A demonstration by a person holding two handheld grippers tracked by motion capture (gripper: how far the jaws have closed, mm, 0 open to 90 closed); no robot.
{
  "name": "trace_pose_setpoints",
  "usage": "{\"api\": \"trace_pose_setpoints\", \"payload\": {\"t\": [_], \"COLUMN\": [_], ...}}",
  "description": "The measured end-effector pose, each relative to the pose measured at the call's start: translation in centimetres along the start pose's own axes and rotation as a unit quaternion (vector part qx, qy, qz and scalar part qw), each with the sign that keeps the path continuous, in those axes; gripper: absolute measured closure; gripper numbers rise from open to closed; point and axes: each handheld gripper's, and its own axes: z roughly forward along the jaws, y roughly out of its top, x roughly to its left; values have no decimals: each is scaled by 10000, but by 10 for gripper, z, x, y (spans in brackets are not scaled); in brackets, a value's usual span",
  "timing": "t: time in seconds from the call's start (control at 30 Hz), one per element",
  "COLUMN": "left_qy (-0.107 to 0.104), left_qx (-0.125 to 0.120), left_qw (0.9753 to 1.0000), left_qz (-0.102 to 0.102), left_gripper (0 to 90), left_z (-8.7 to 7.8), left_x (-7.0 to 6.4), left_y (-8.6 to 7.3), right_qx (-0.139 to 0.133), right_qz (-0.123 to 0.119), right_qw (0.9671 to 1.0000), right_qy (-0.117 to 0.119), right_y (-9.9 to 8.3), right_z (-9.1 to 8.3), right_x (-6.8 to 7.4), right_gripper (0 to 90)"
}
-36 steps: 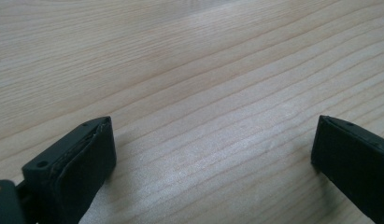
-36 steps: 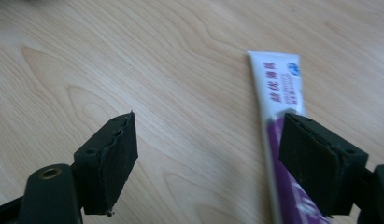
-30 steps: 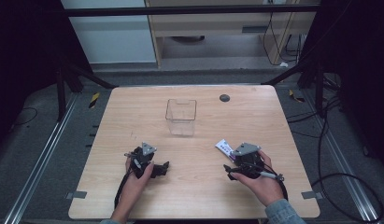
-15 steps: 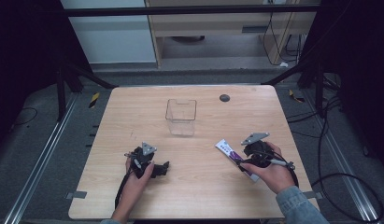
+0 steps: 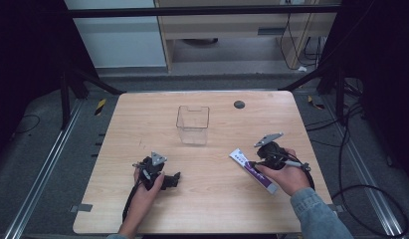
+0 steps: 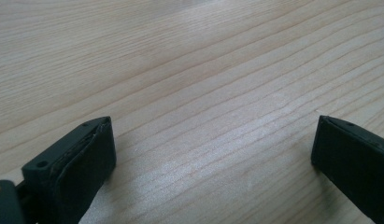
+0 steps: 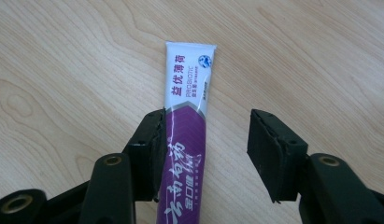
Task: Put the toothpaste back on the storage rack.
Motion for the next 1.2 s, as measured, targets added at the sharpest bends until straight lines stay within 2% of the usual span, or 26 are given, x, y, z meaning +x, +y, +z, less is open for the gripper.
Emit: {"api": "trace_pose_setpoints", "payload": {"t": [0.23, 0.3, 0.33, 0.4, 0.5, 0.53, 0.63, 0.67, 0.7, 0.73, 0.9, 0.97, 1.0, 1.03, 1.07, 1.2], "left_qy": [0, 1, 1, 1, 1, 0, 1, 1, 1, 1, 1, 1, 1, 1, 1, 2], "left_qx": [-1, -1, 0, 0, 1, 0, 1, 0, 0, -1, 0, 0, 0, 0, -1, -1], "left_qw": [10000, 10000, 10000, 10000, 10000, 10000, 10000, 10000, 10000, 10000, 10000, 10000, 10000, 10000, 10000, 10000], "left_qz": [2, 0, 1, 2, 1, 0, 1, 0, 0, 0, 1, 0, 1, 1, 1, 1], "left_gripper": [0, 0, 0, 0, 0, 0, 0, 0, 0, 0, 0, 0, 0, 0, 0, 0], "left_z": [0, 0, 0, 0, 0, 0, 0, 0, 0, 0, 0, 0, 0, 0, 0, 0], "left_x": [0, 0, 0, 0, 0, 0, 0, 0, 0, 0, 0, 0, 0, 0, 0, 0], "left_y": [0, 0, 0, 0, 0, 0, 0, 0, 0, 0, 0, 0, 0, 0, 0, 0], "right_qx": [71, 74, 113, 138, 121, 197, 217, 162, 162, 183, 279, 329, 418, 418, 464, 512], "right_qz": [-32, -3, -48, -56, 84, 146, 158, 93, 93, 69, 78, 32, 15, 15, -29, -66], "right_qw": [10000, 9999, 9999, 9998, 9999, 9997, 9996, 9998, 9998, 9998, 9995, 9994, 9991, 9991, 9989, 9986], "right_qy": [53, 108, -20, -105, -75, 9, -59, -94, -94, -100, -119, -106, -48, -48, 27, 82], "right_y": [7, 8, 10, 10, 12, 14, 16, 17, 17, 18, 20, 20, 21, 21, 21, 21], "right_z": [2, 2, 4, 5, 6, 6, 6, 7, 7, 10, 15, 18, 22, 22, 24, 26], "right_x": [-2, -3, -4, -4, -7, -9, -10, -12, -12, -13, -11, -9, -8, -8, -8, -6], "right_gripper": [474, 448, 414, 403, 381, 382, 368, 324, 324, 270, 225, 238, 281, 281, 340, 400]}}
